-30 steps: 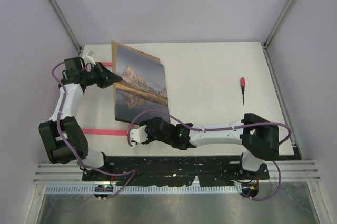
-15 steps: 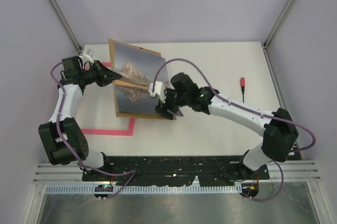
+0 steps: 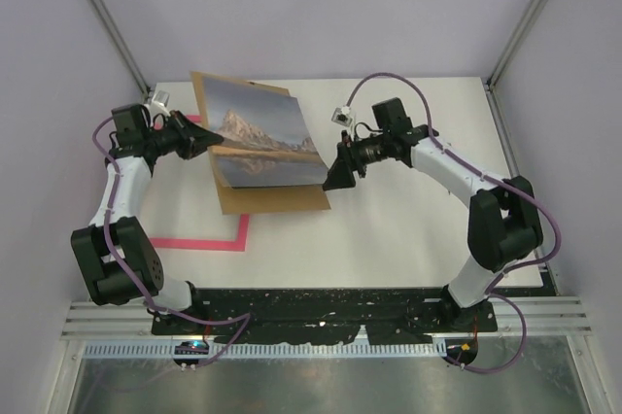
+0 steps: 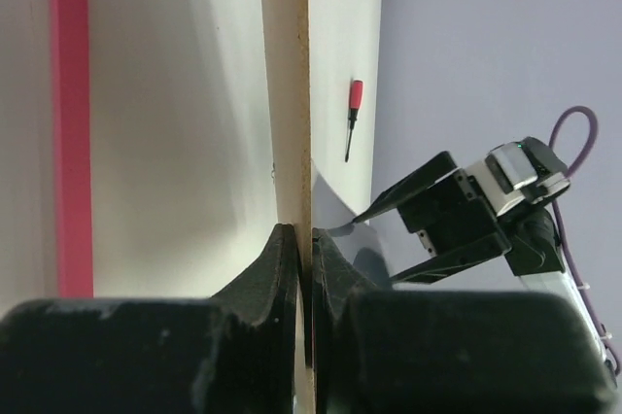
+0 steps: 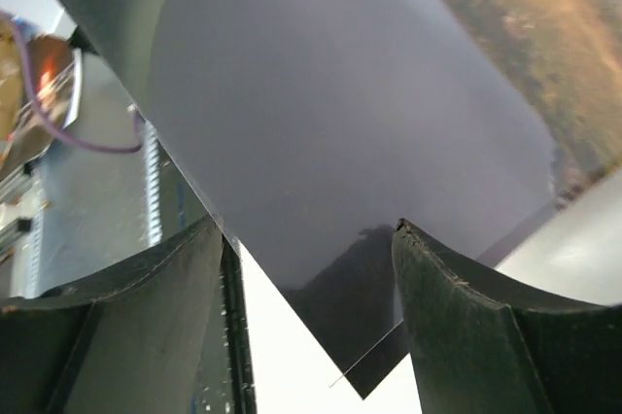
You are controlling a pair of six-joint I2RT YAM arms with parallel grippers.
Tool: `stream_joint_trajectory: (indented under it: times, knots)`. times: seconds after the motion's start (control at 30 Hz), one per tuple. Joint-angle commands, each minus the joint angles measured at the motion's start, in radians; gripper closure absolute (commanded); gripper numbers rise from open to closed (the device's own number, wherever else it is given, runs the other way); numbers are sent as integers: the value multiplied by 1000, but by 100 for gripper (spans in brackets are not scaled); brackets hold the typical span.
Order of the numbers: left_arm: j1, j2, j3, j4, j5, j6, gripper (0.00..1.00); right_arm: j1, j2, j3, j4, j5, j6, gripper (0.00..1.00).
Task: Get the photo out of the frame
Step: Remove the photo frame item from the photo frame.
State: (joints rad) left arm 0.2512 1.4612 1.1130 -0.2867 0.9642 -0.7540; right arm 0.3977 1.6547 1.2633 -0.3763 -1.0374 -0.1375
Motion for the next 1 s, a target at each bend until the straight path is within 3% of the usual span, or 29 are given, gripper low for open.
stream_joint_trajectory:
  times: [0.0, 0.13, 0.23, 0.3, 0.37, 0.5, 0.7, 0.97]
  knots:
    - [5, -55, 10, 83, 143, -24, 100, 79, -12, 82, -242, -200, -224, 24]
    - [8, -48, 10, 92, 153, -33, 100, 84, 5, 203, -560, -268, -463, 23]
    - [8, -48, 7, 107, 157, -47, 100, 67, 31, 252, -662, -259, -522, 23]
    - [8, -51, 4, 118, 166, -54, 100, 23, 37, 240, -534, -268, -429, 22]
    - [11, -61, -4, 142, 176, -70, 100, -31, 48, 185, -352, -248, -184, 22]
    - [10, -71, -18, 187, 195, -100, 100, -120, 122, 142, -118, -155, 85, 23]
    - [10, -81, -51, 326, 234, -191, 100, -152, 270, 153, -85, -202, 170, 26]
    - [11, -96, -88, 488, 260, -297, 100, -154, 321, 119, -47, -265, 207, 31]
